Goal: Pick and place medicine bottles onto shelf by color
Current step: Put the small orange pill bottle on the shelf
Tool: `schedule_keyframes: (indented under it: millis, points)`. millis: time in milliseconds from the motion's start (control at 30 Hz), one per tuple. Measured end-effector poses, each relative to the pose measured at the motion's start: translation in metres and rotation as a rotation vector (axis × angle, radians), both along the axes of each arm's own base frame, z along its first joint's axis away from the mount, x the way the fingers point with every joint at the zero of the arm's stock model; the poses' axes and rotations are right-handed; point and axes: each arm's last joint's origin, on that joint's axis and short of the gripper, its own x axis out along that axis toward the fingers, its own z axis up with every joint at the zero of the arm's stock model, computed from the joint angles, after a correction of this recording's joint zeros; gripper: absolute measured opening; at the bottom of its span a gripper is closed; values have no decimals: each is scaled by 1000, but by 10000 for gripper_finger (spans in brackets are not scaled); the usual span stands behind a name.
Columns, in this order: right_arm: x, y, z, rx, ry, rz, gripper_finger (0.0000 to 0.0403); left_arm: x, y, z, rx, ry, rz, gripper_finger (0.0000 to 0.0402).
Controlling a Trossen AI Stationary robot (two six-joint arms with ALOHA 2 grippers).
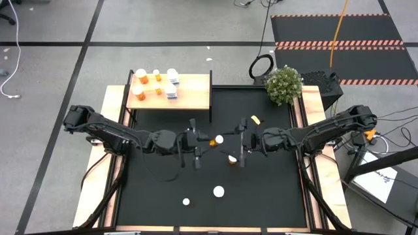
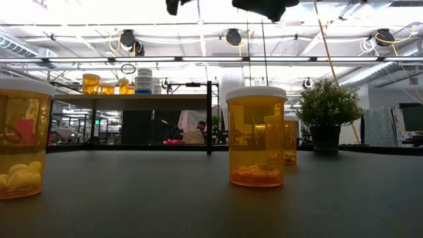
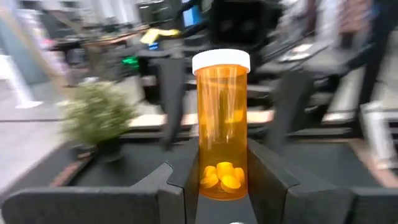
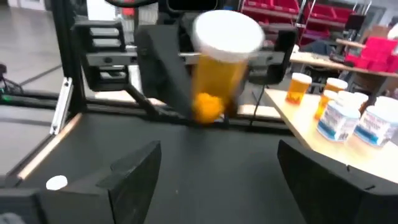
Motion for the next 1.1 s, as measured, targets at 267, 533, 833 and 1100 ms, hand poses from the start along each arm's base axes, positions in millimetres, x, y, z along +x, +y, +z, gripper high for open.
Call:
schedule_keyframes:
  millis: [267, 533, 833, 1100]
  points:
    - [0, 7, 10, 40, -96, 110, 292, 5, -3, -2, -21, -23, -121, 110]
    - [2, 10, 11, 60, -131, 130, 247, 19, -7, -15, 9, -93, -145, 110]
    - [2, 11, 11, 61, -132, 158, 183, 22, -4, -16, 14, -123, -135, 111]
    - [6, 10, 9, 56, -143, 167, 135, 22, -4, -15, 12, -126, -137, 111]
